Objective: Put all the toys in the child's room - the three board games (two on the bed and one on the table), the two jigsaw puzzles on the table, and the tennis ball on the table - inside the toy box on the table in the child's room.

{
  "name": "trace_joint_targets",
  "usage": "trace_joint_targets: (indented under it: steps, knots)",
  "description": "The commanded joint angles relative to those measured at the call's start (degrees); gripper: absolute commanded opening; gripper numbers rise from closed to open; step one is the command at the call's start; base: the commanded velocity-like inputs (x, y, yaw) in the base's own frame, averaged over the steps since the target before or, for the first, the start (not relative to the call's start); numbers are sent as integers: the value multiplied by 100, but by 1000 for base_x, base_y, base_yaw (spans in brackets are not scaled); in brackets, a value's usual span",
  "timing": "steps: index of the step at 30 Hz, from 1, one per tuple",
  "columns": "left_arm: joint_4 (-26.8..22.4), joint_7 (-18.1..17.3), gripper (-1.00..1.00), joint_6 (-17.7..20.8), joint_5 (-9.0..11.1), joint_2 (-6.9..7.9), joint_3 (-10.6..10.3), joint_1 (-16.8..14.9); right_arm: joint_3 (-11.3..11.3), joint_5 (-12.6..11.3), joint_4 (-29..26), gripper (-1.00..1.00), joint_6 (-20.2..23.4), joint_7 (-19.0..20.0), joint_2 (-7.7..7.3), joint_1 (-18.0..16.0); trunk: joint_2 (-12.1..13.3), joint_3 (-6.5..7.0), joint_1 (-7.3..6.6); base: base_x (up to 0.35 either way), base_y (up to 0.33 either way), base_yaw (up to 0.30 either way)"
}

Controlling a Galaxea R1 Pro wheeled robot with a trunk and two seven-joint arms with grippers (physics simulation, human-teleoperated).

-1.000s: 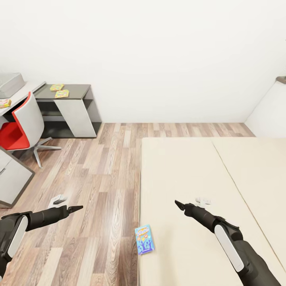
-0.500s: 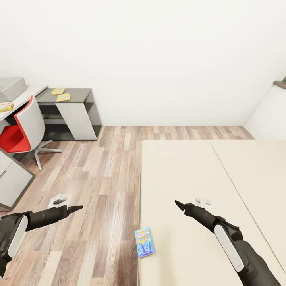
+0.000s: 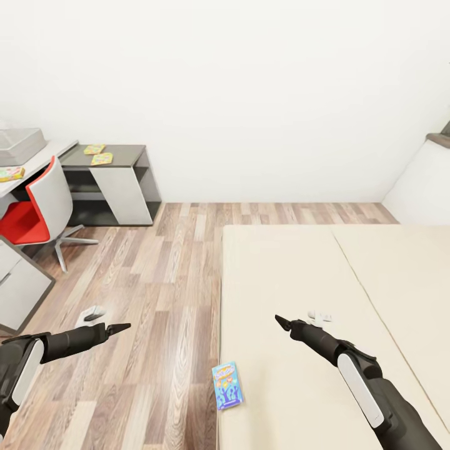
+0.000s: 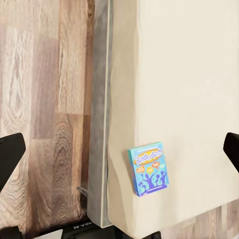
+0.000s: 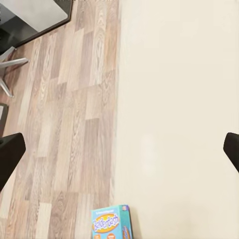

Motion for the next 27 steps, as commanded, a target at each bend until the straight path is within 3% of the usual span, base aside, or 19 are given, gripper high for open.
trace_joint_targets:
  steps: [1,27]
  knots:
    - [-1,-23,100,25,-2,0,6,-3,4,-30,-5,100,26,-3,-4,-3,-10,1,3,0,0,0]
    - [-44,-47,100,25,0,0,-1,-3,4,-30,-5,100,18,-3,0,-3,-10,245,3,0,0,0]
